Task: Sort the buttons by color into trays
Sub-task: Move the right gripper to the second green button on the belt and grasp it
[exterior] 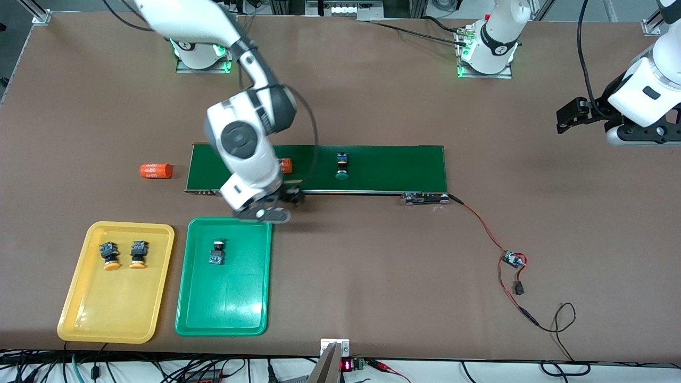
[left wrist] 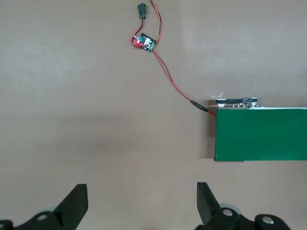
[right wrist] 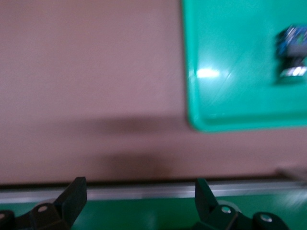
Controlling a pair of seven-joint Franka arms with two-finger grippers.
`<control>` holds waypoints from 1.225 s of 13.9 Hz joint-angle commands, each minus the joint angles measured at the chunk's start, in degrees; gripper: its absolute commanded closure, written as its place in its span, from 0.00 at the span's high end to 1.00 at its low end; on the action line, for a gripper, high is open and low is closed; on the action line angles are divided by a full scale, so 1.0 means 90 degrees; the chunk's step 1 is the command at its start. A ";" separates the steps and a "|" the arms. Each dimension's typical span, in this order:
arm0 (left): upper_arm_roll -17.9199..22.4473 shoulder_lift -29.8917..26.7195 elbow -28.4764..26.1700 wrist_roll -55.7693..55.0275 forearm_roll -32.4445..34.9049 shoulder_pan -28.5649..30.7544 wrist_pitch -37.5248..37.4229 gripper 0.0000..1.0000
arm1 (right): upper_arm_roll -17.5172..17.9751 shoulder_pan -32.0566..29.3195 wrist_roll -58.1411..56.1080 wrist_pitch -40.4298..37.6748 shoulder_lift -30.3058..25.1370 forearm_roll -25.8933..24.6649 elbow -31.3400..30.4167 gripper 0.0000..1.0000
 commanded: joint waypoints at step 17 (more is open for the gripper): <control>0.0011 0.0054 0.0203 0.0068 0.0012 -0.0003 -0.0307 1.00 | 0.0090 0.1112 0.1113 -0.0250 0.0297 0.0156 -0.0319 0.96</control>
